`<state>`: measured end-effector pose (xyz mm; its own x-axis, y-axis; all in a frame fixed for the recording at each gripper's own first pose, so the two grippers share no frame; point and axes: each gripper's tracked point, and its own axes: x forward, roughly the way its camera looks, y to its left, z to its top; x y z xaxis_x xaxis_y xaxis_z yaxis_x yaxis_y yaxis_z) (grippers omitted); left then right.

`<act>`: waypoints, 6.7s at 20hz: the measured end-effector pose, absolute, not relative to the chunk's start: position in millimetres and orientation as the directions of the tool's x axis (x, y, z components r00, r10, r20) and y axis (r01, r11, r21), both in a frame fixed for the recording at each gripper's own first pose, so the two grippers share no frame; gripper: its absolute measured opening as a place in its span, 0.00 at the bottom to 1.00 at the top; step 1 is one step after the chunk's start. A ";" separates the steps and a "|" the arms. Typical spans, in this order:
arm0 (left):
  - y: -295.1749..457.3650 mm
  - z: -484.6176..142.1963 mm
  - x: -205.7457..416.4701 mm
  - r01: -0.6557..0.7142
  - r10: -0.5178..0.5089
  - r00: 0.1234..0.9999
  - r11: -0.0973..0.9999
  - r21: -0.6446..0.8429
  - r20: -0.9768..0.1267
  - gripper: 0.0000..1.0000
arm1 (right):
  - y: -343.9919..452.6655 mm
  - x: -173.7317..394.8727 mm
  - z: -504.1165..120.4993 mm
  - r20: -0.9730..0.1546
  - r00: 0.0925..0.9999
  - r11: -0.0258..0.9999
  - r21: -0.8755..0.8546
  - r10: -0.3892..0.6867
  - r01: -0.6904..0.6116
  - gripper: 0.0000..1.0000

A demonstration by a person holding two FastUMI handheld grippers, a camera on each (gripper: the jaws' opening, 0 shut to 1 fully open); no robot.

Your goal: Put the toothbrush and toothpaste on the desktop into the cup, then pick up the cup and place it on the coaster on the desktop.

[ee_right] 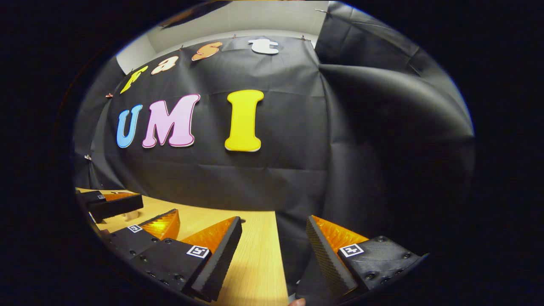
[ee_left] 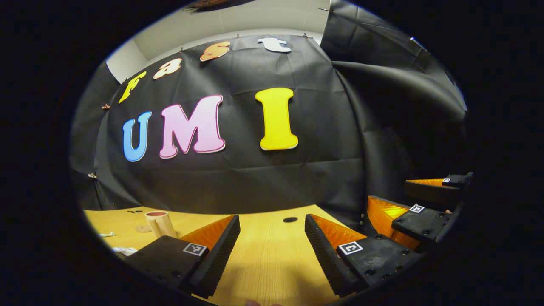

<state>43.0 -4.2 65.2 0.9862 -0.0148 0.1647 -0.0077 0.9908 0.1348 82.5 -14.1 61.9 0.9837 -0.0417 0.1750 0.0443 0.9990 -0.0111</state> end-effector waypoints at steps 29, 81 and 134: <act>509.5 323.7 -176.7 -0.057 0.042 0.985 0.995 0.086 0.167 0.98 | 392.1 -92.6 337.5 0.237 0.970 0.996 -0.081 0.057 -0.039 0.94; 550.2 295.4 -129.2 -0.041 0.030 0.990 0.996 0.085 0.137 0.98 | 424.1 -53.9 314.9 0.195 0.981 0.996 -0.088 0.007 0.011 0.96; 560.3 292.2 -158.6 -0.128 0.115 0.982 0.988 0.081 0.148 0.98 | 482.8 -49.7 306.3 0.171 0.974 0.989 -0.044 0.146 -0.140 0.96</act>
